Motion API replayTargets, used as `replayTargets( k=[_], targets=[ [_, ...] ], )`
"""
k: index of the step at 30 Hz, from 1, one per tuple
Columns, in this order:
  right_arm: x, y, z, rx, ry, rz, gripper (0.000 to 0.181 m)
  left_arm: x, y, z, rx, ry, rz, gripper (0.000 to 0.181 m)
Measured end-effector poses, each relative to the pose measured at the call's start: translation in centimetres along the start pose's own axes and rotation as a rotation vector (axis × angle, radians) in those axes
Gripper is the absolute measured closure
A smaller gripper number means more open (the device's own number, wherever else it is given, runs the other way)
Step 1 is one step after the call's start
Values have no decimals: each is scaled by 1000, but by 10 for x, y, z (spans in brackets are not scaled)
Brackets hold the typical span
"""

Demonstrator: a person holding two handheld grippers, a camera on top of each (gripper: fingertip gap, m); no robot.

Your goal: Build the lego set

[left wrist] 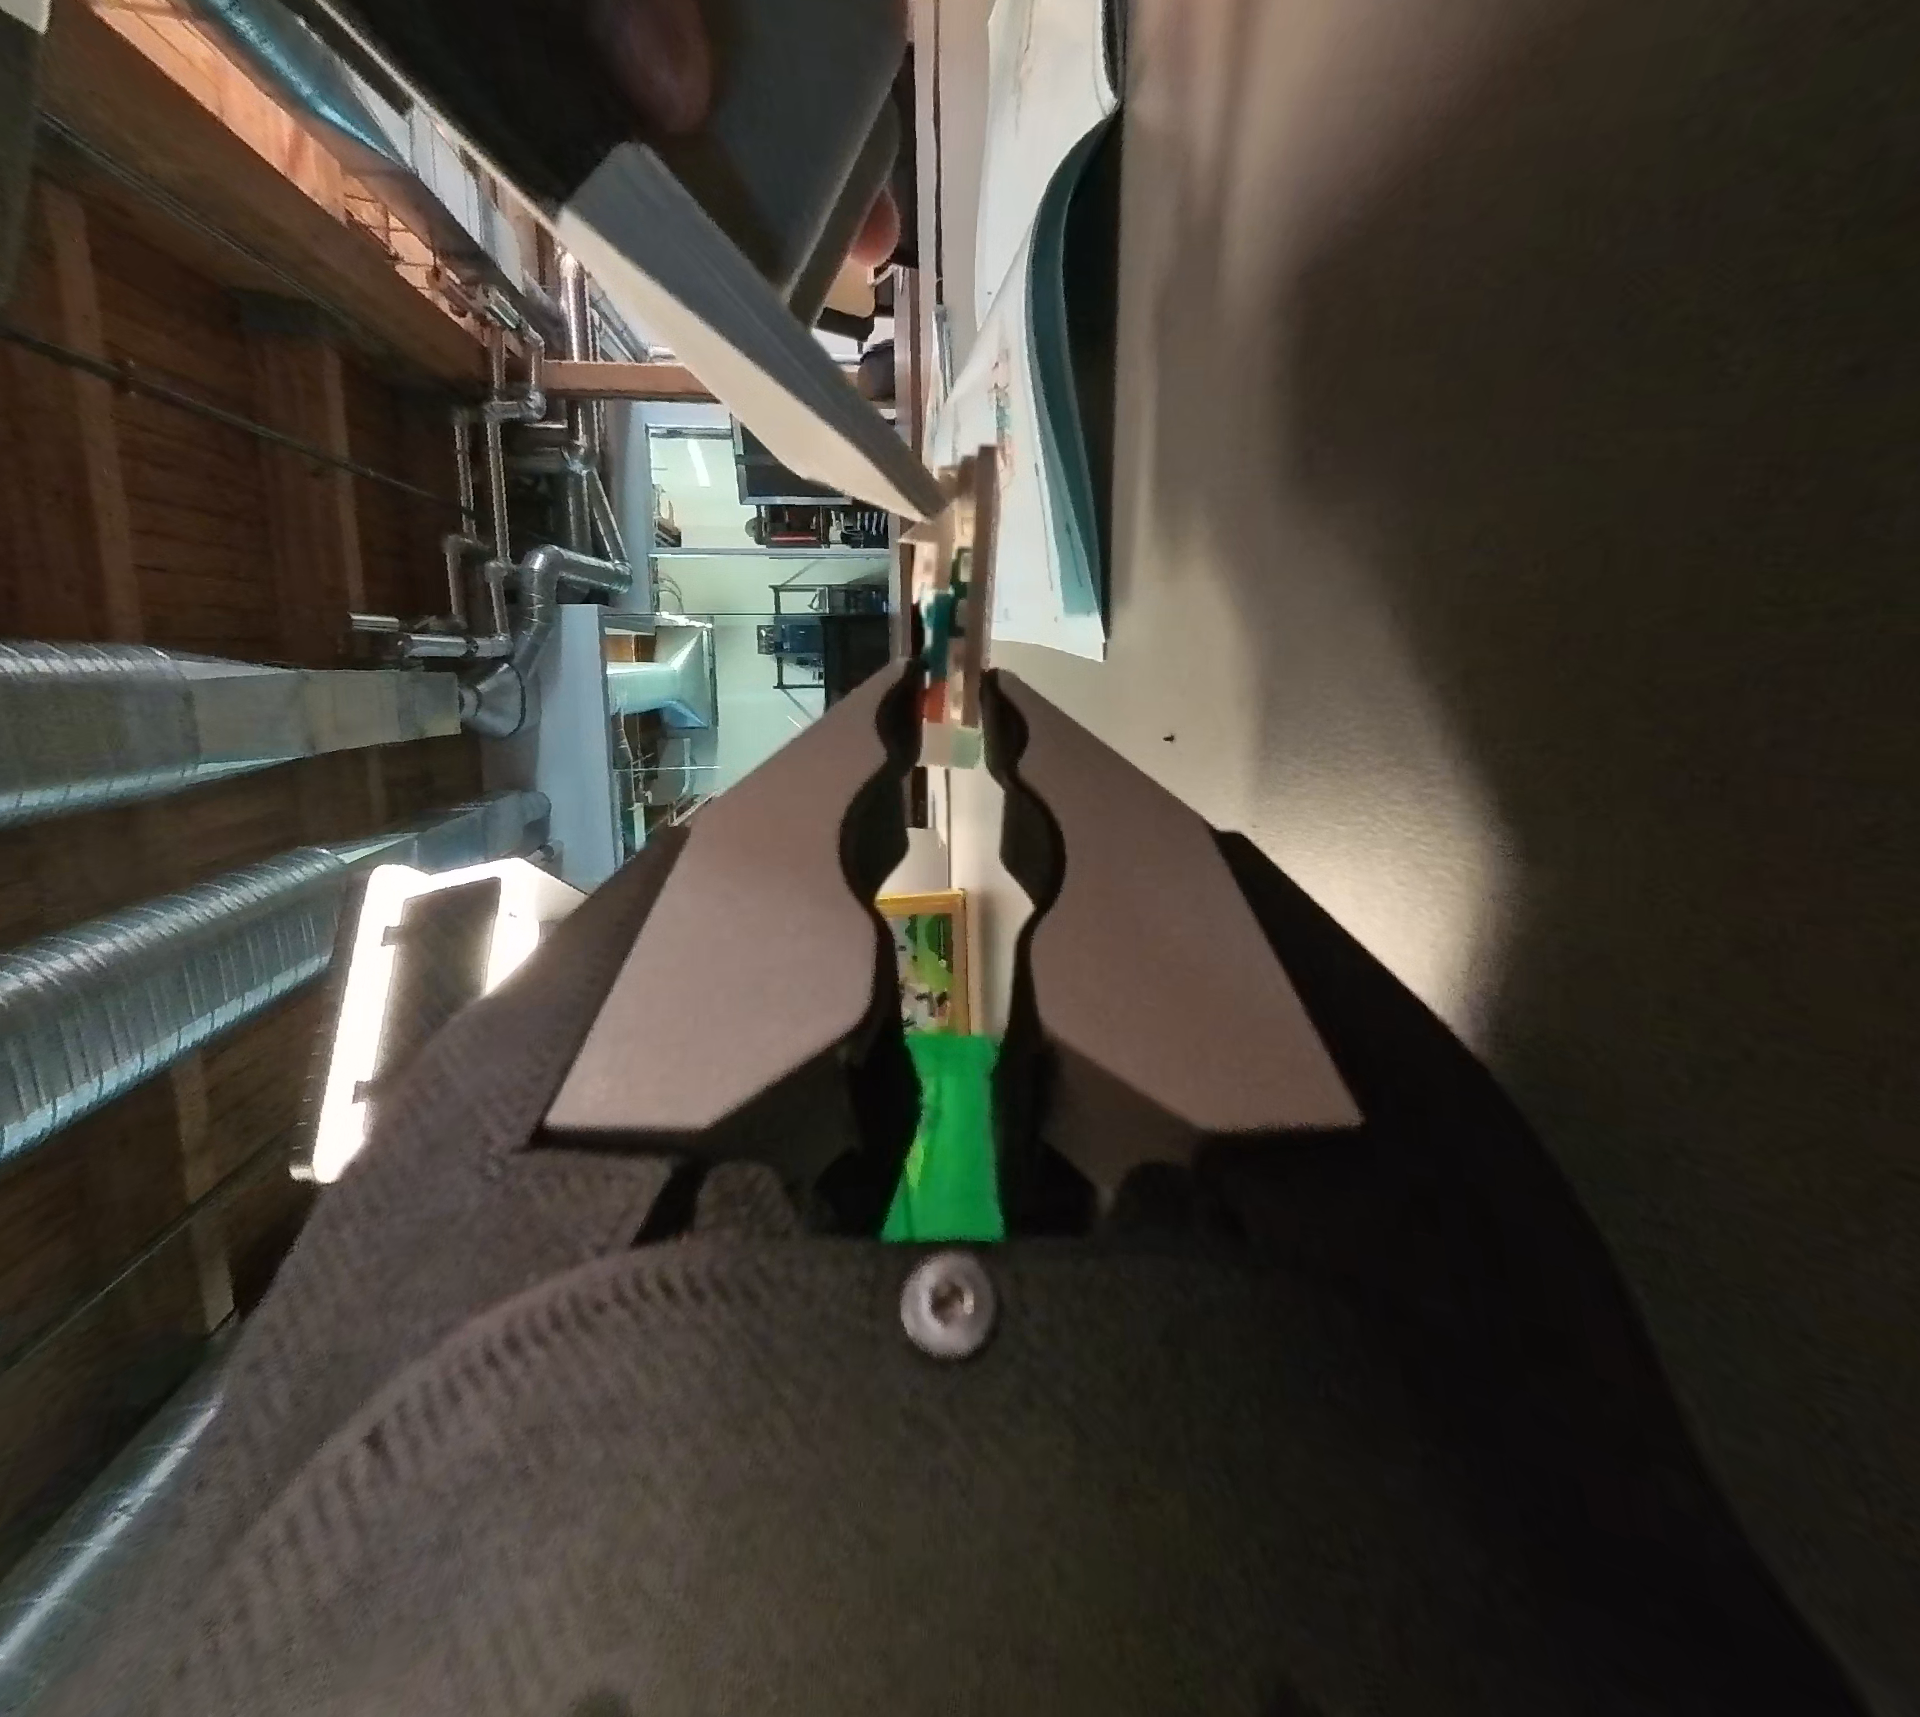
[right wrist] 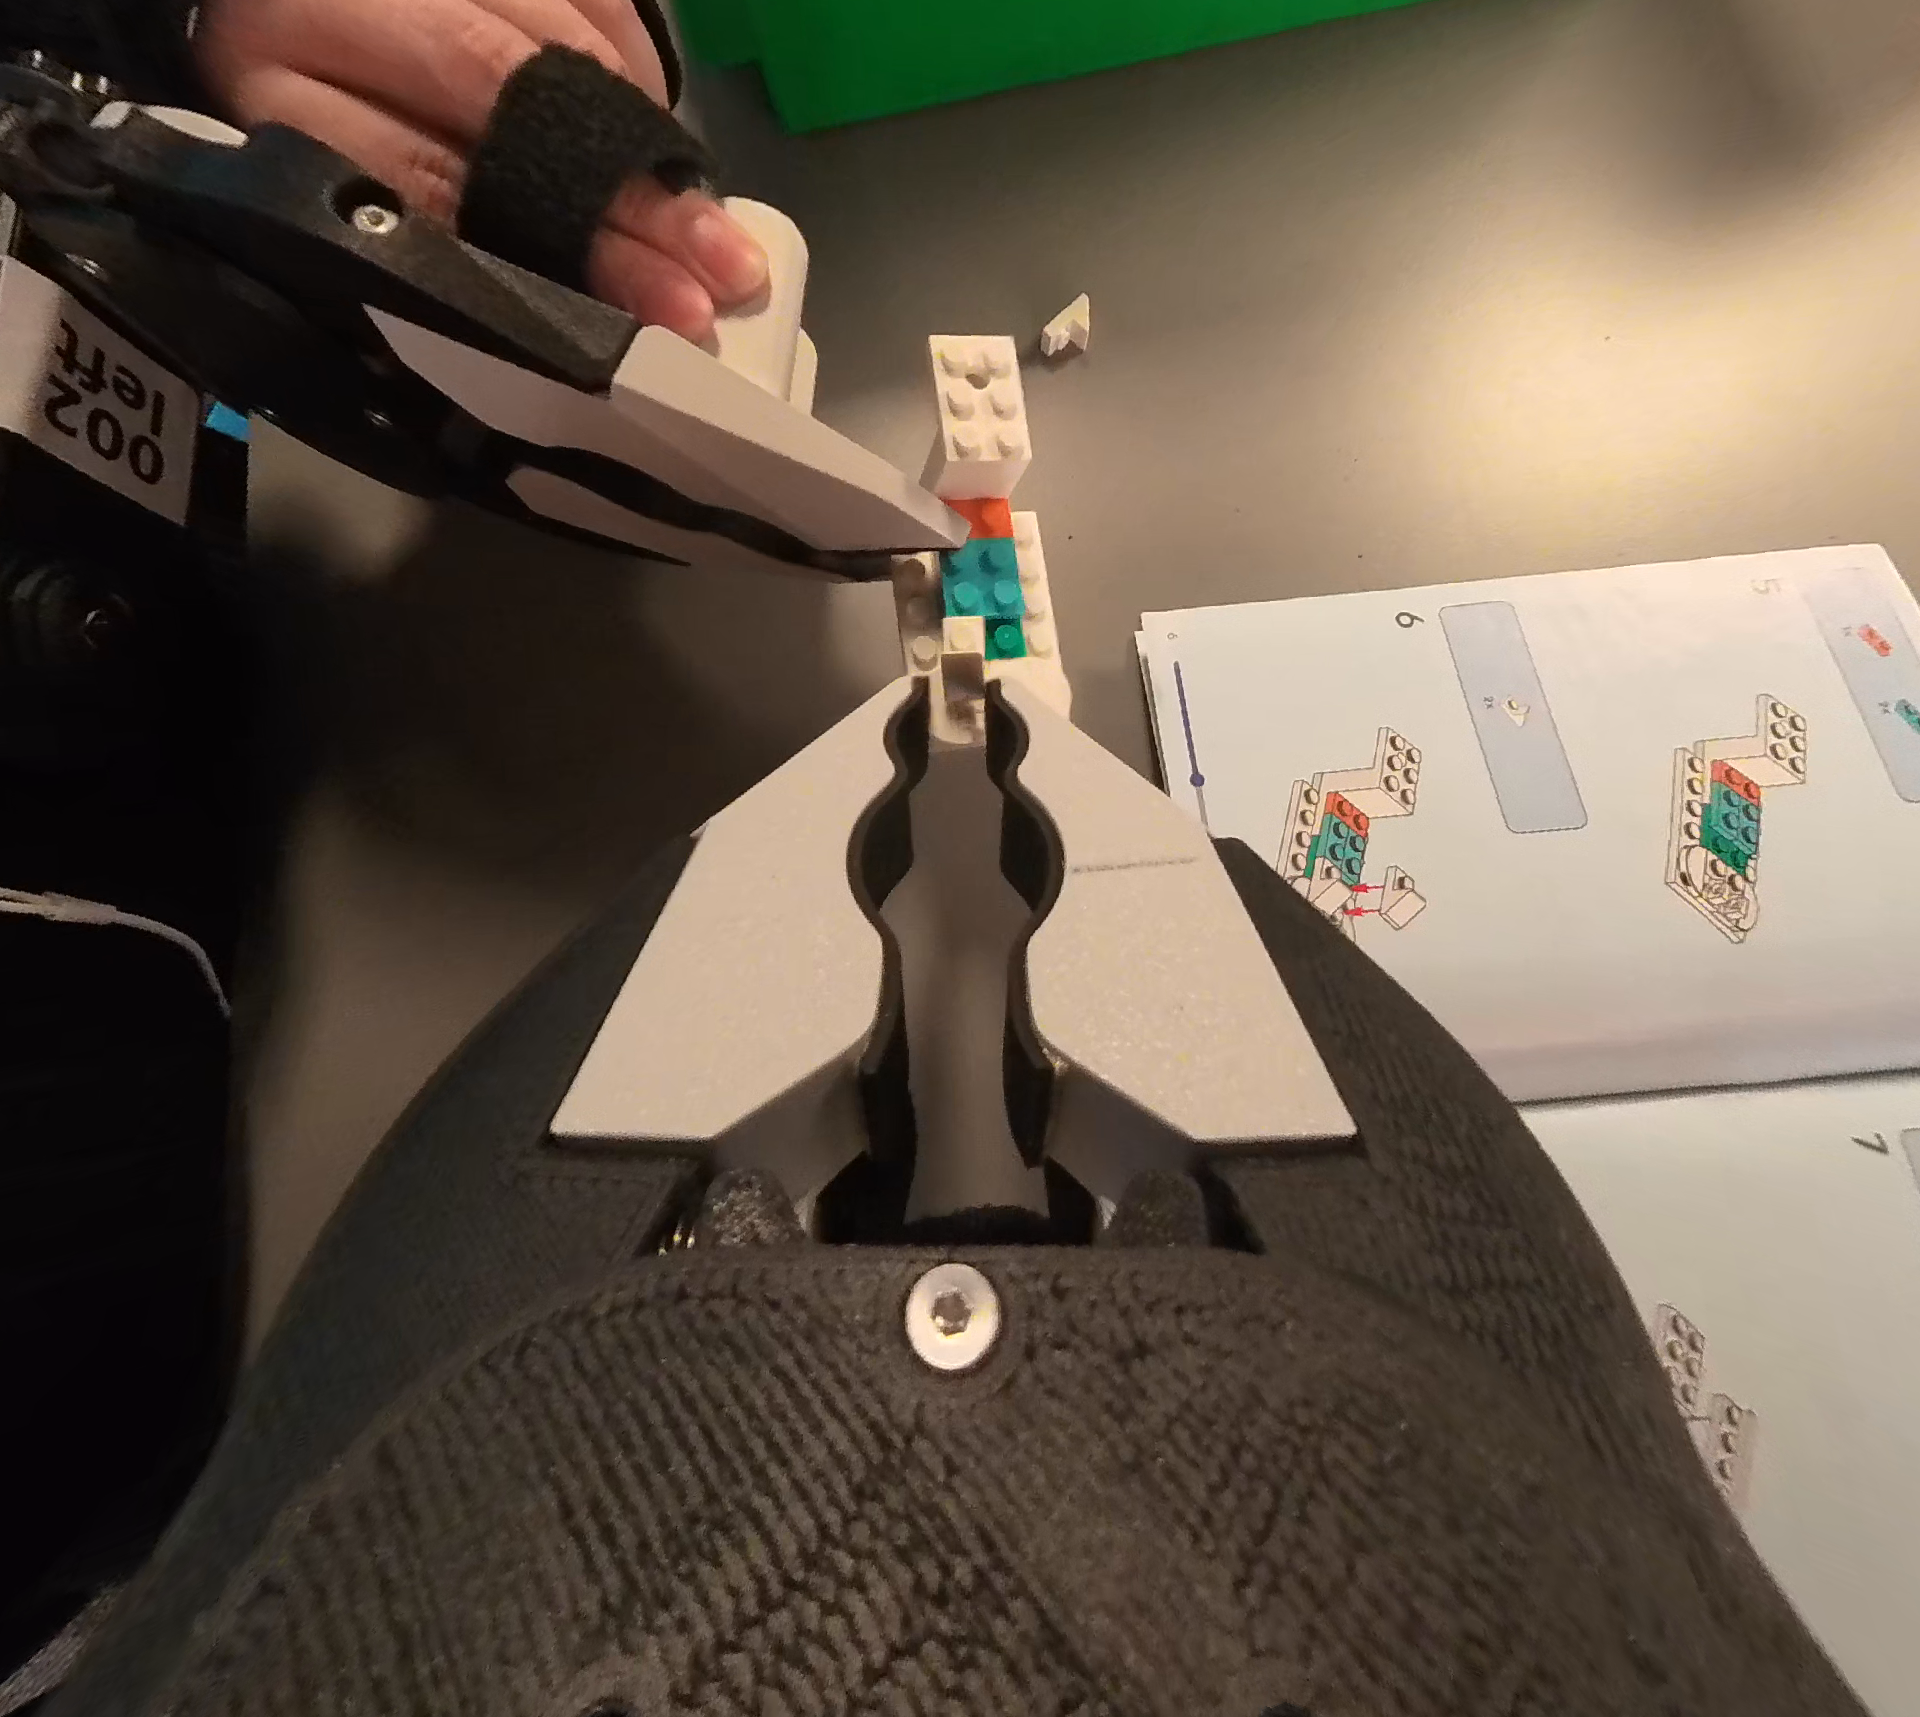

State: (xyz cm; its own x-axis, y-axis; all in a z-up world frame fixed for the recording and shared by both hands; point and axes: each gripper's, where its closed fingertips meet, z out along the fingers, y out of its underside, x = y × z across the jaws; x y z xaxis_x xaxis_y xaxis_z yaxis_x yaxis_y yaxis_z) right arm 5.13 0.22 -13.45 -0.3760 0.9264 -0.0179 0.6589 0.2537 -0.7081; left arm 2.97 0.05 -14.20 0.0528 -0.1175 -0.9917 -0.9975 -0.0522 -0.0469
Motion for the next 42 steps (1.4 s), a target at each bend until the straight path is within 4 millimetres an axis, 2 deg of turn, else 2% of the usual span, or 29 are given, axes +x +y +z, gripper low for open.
replayTargets(
  k=[5,8,10,12,17,20,24,30,42],
  targets=[
    [2,0,-3,28,28,-6,162,2,2,1,-10,12,-1,171],
    [6,-3,-7,70,89,-75,148,2,2,1,-15,15,-8,171],
    [3,-8,-8,118,152,-212,138,2,3,1,-16,19,-18,171],
    [2,-9,-7,132,272,-401,136,2,2,1,-15,28,-40,172],
    [4,-3,5,53,570,-832,142,1,4,2,-22,37,-77,171],
    [4,-4,9,19,669,-959,144,2,4,2,-26,43,-78,171],
    [9,-5,12,-24,751,-1032,148,3,4,2,-24,46,-82,171],
    [12,-6,12,-46,794,-1090,163,2,3,0,-12,48,-90,171],
    [6,-2,10,1,688,-1100,166,5,-5,-5,49,73,-99,172]
  ],
)
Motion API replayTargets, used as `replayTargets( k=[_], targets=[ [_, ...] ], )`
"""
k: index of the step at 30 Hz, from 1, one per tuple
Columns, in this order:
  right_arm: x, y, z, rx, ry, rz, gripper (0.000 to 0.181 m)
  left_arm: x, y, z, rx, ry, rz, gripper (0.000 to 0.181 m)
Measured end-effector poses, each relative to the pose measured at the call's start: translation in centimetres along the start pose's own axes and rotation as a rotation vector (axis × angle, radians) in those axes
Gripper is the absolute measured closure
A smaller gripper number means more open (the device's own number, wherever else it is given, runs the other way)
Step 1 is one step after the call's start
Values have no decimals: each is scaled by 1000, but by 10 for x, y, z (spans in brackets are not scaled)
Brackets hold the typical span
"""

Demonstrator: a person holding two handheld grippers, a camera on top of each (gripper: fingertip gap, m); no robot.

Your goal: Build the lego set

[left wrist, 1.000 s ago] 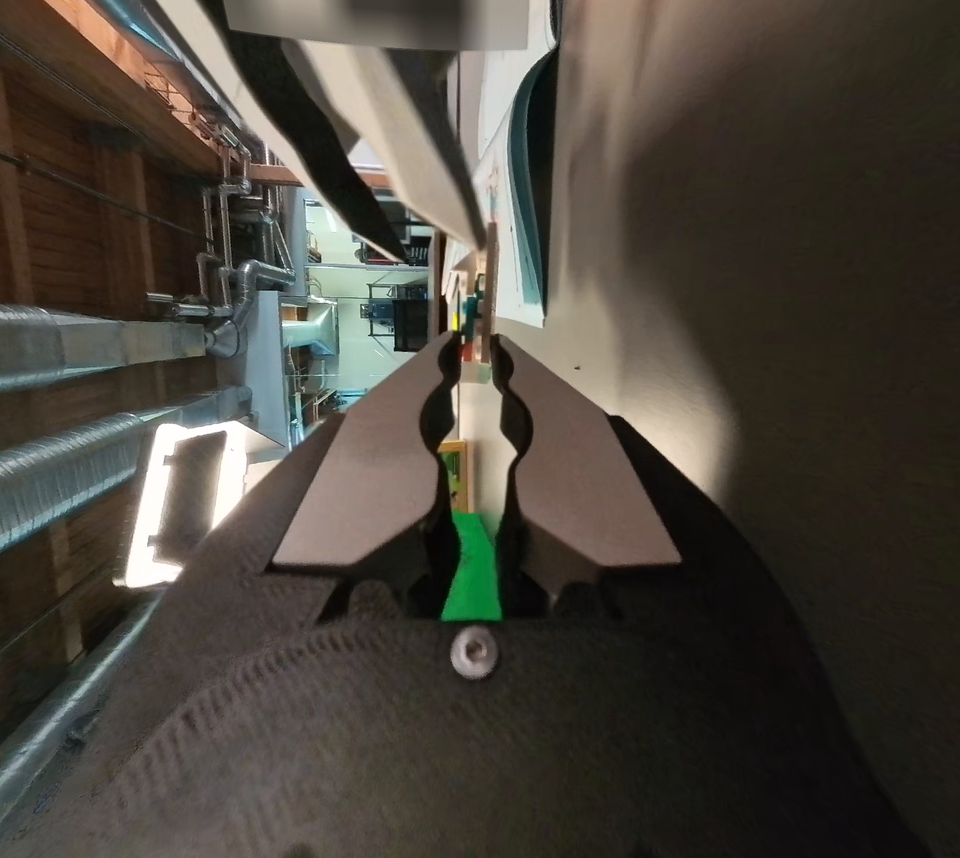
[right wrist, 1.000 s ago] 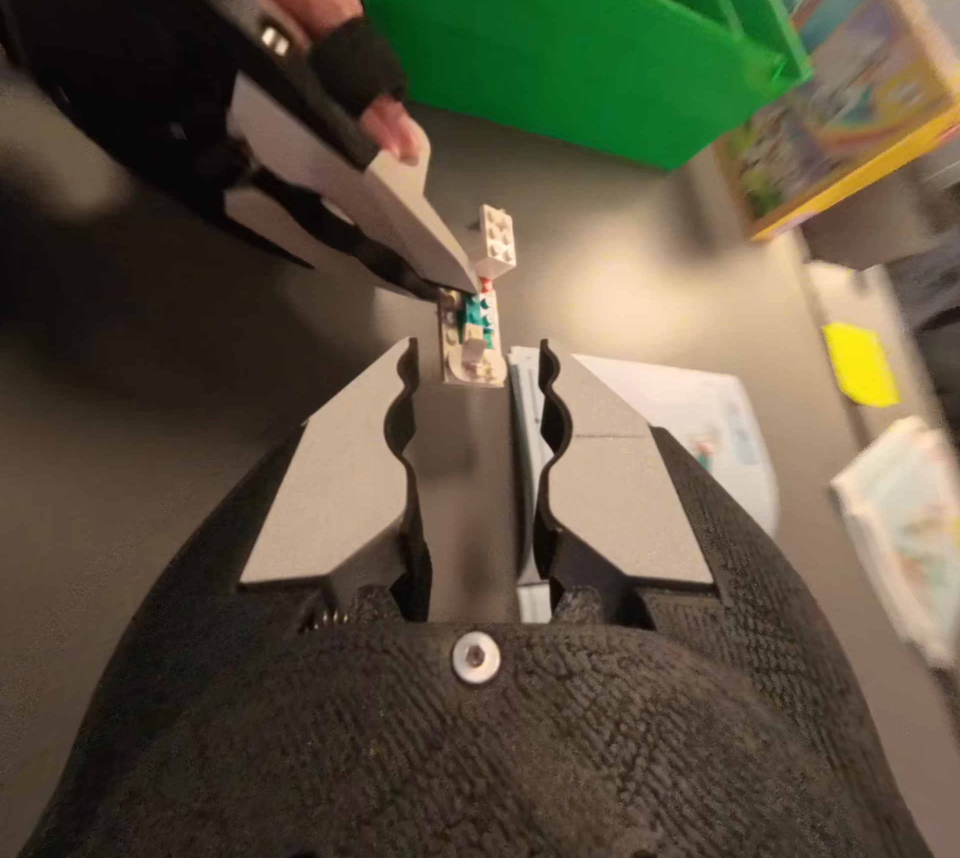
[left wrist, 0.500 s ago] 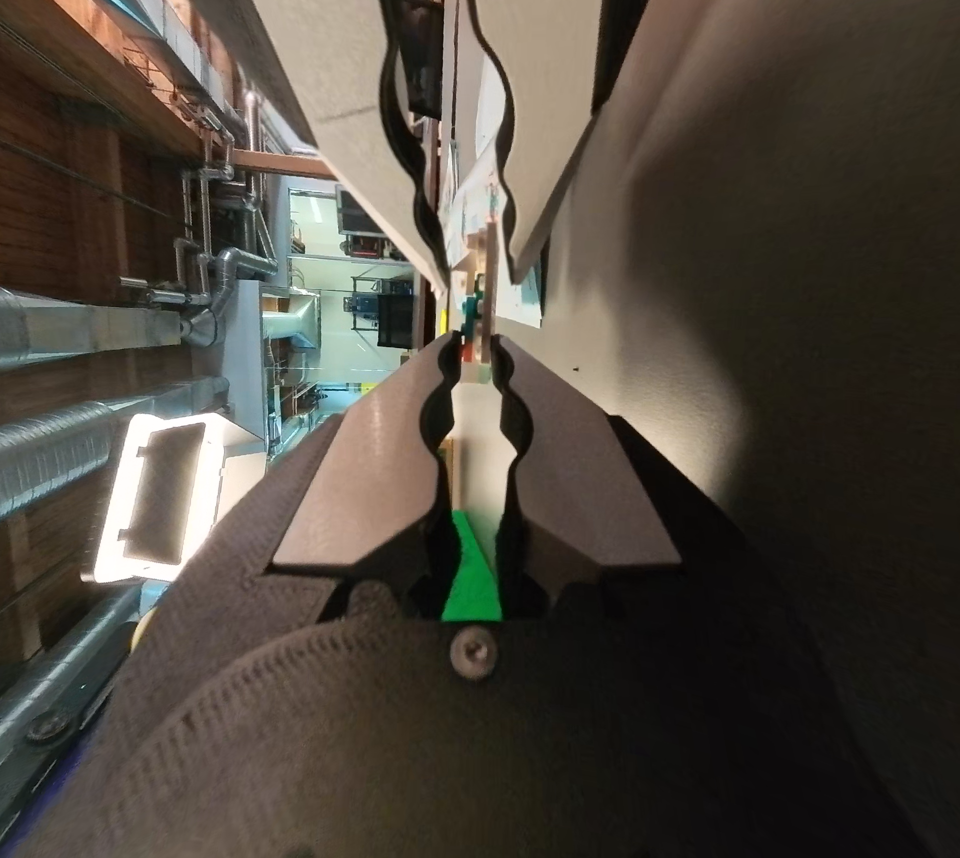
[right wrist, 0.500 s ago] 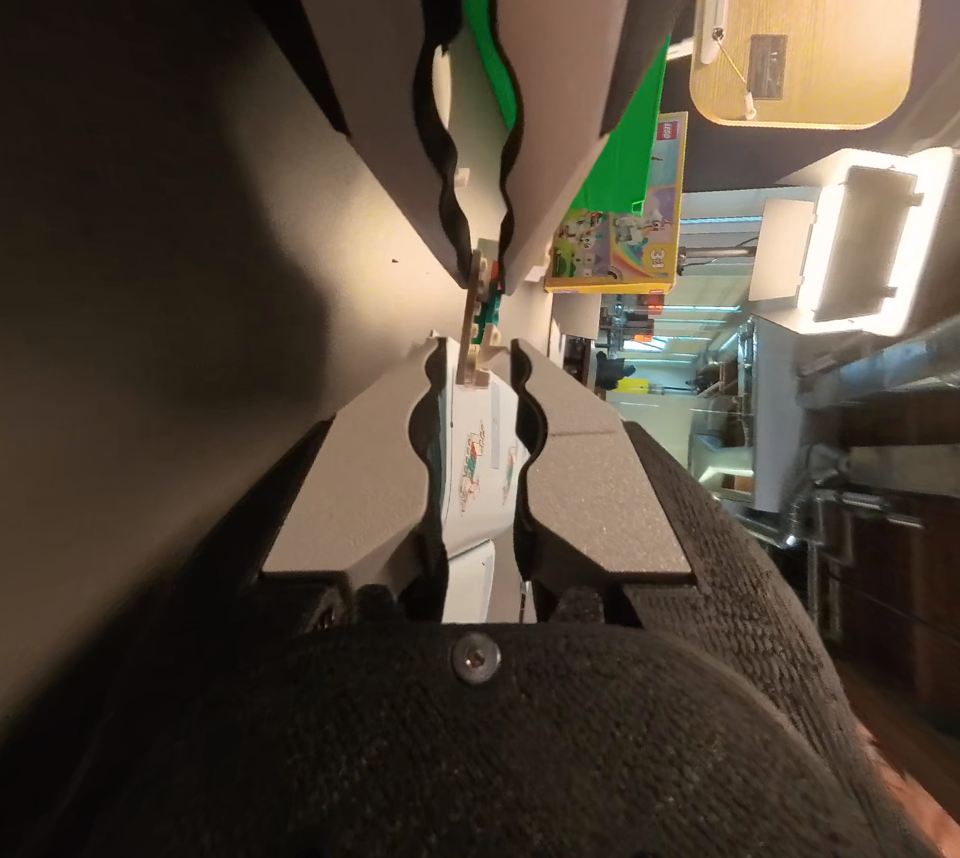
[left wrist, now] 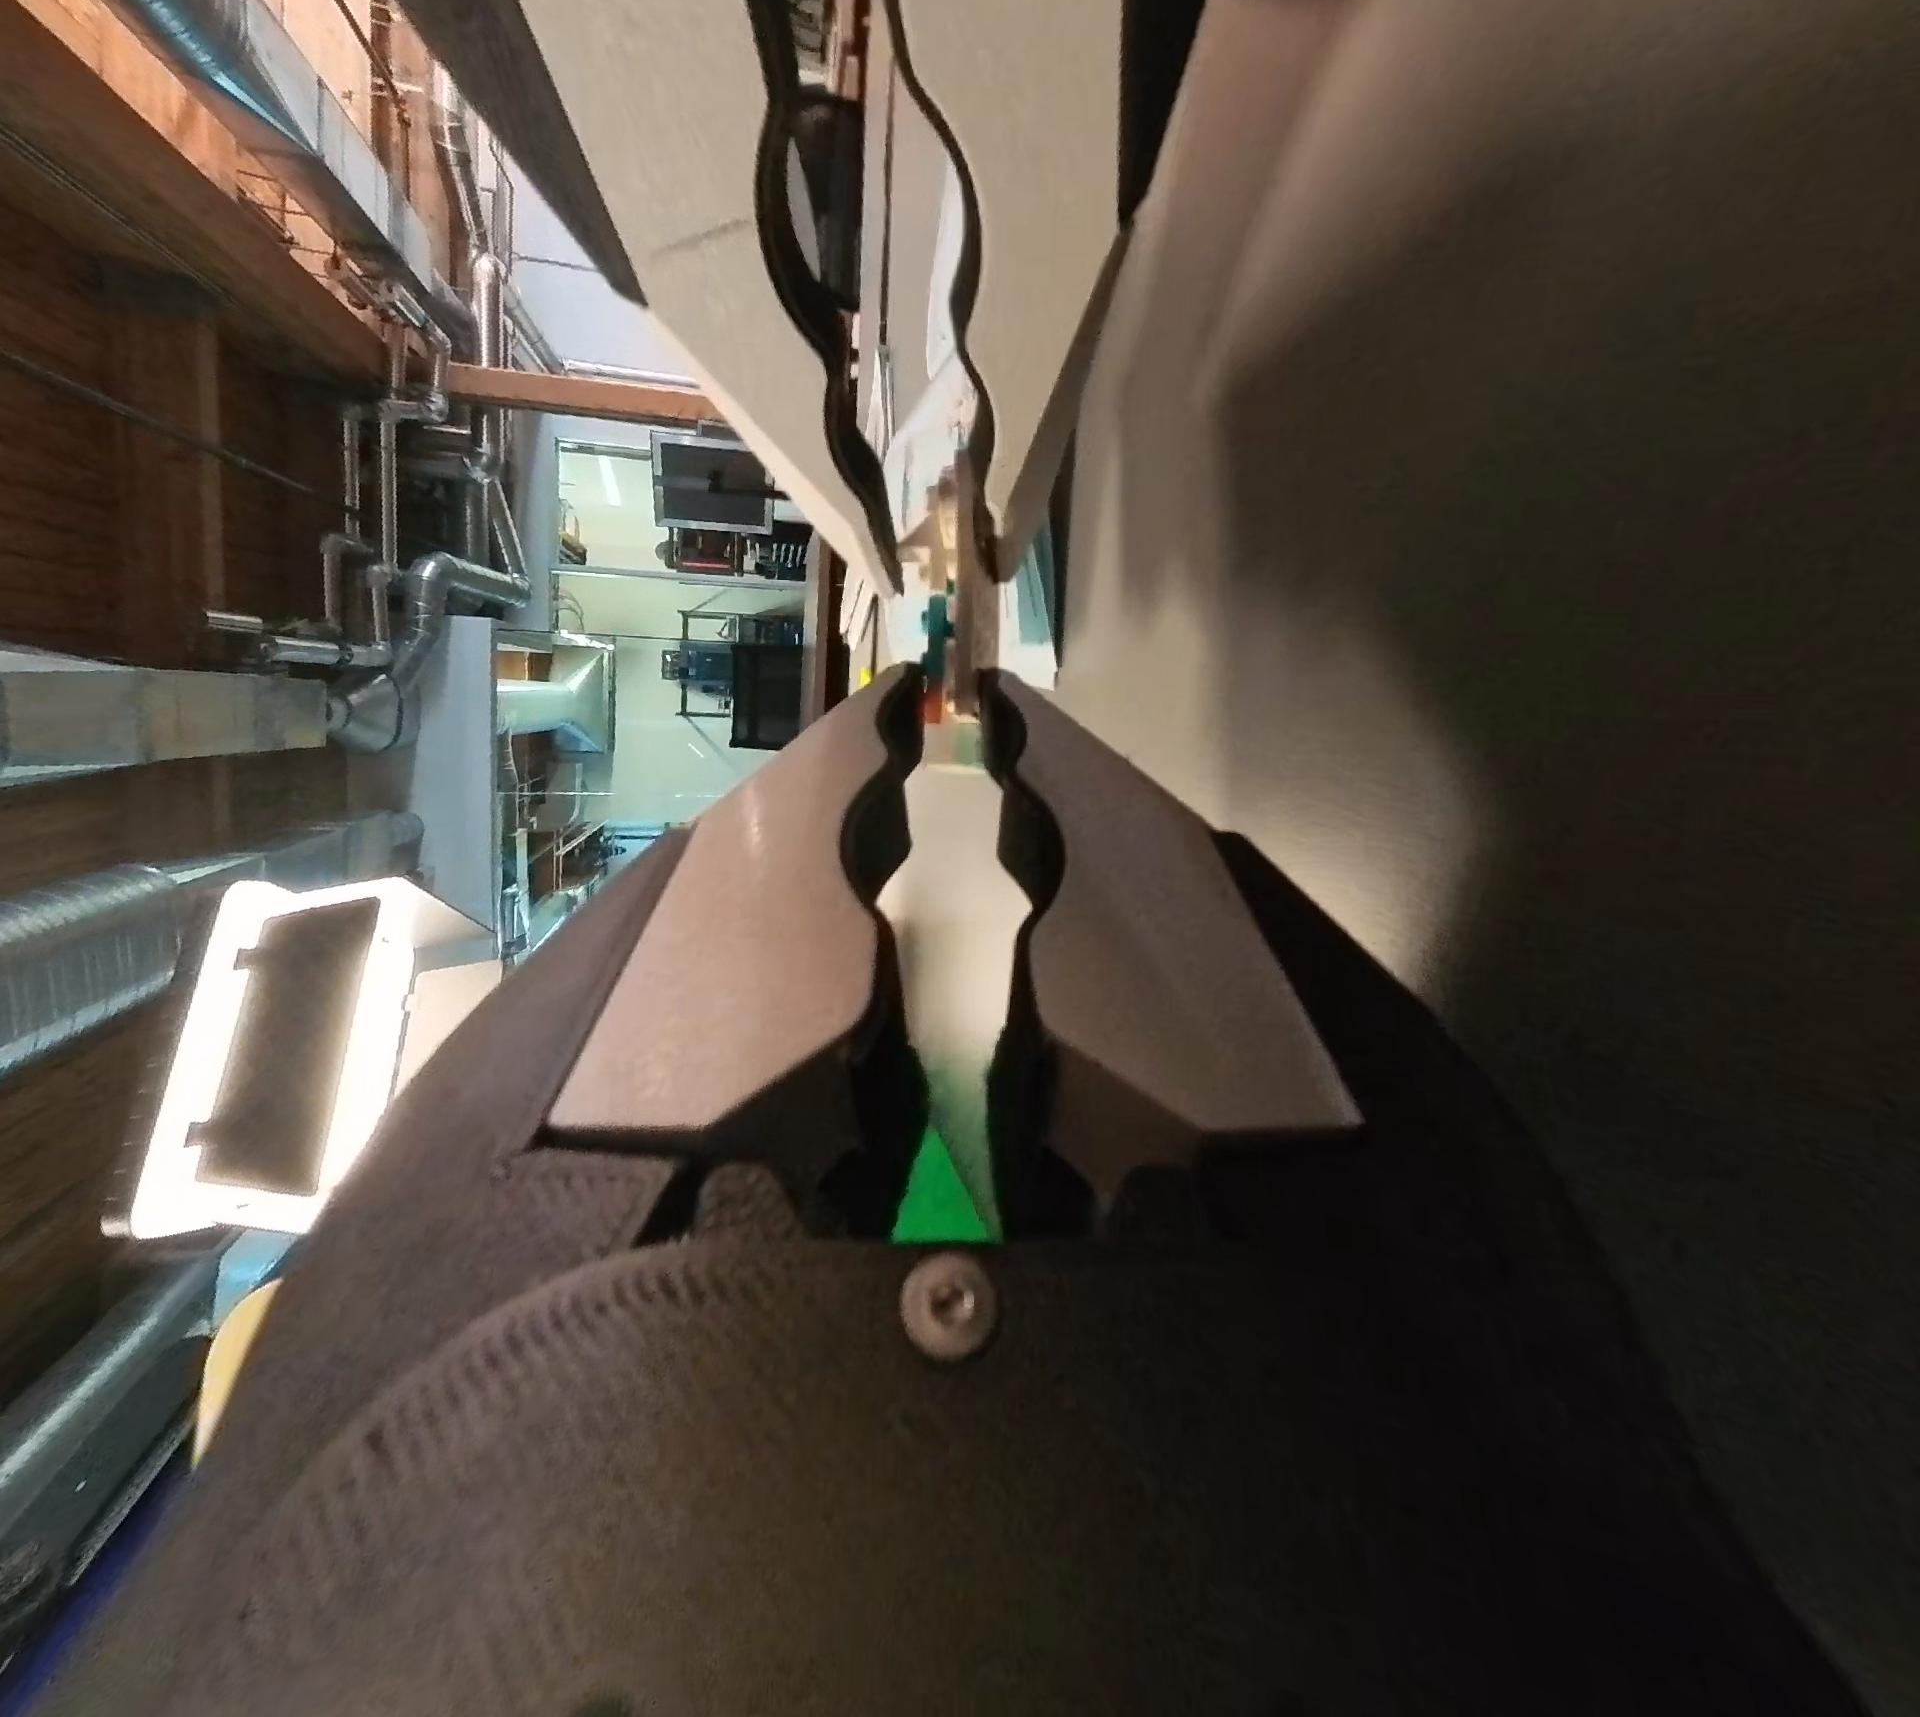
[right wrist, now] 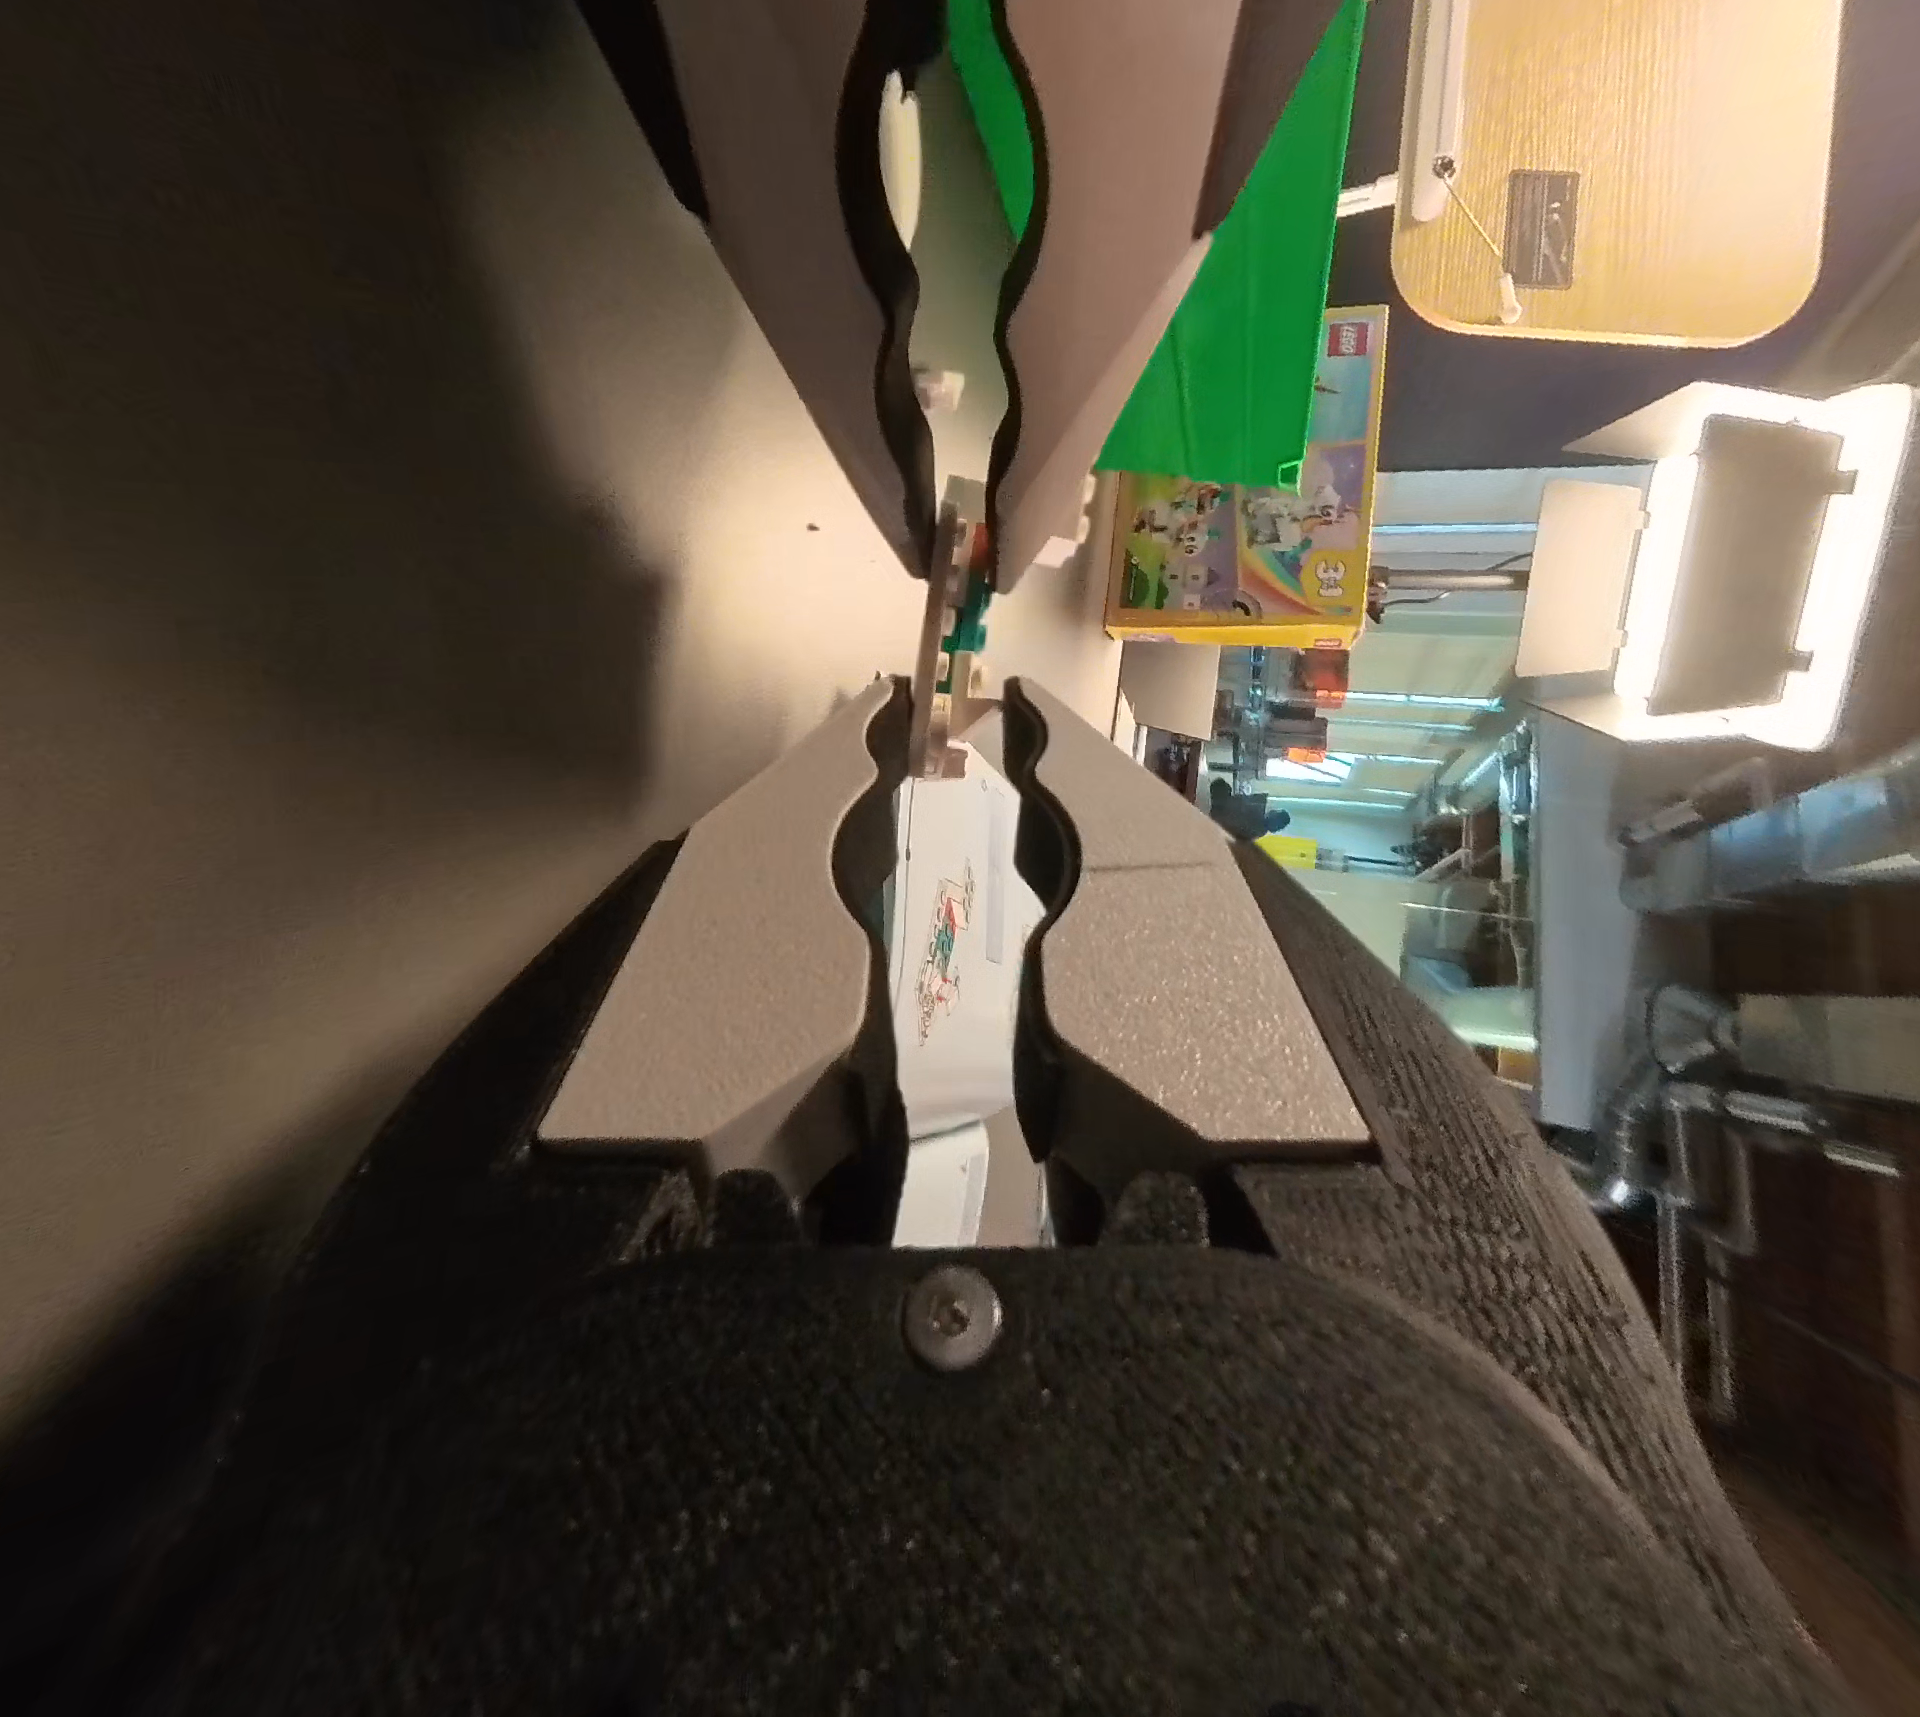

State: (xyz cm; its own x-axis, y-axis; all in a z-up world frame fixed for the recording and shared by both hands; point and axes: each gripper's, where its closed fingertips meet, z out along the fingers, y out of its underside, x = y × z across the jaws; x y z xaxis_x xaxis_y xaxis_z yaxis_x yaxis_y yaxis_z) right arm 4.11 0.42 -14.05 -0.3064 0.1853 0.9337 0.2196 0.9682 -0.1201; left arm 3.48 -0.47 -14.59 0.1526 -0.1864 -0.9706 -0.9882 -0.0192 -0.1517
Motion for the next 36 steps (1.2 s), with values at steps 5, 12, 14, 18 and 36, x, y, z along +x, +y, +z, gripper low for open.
replayTargets(
  k=[5,12,14,18,36],
  targets=[
    [-2,0,-2,20,-46,46,166,2,-2,0,10,8,7,172],
    [-10,3,2,-34,-115,88,163,6,-1,1,5,33,8,172],
    [-12,4,3,-40,-124,92,162,8,-2,0,6,35,13,172],
    [-13,5,3,-38,-118,95,162,8,-2,0,8,38,12,172],
    [-24,7,4,-31,-232,185,161,16,-6,0,20,78,1,172]
  ],
)
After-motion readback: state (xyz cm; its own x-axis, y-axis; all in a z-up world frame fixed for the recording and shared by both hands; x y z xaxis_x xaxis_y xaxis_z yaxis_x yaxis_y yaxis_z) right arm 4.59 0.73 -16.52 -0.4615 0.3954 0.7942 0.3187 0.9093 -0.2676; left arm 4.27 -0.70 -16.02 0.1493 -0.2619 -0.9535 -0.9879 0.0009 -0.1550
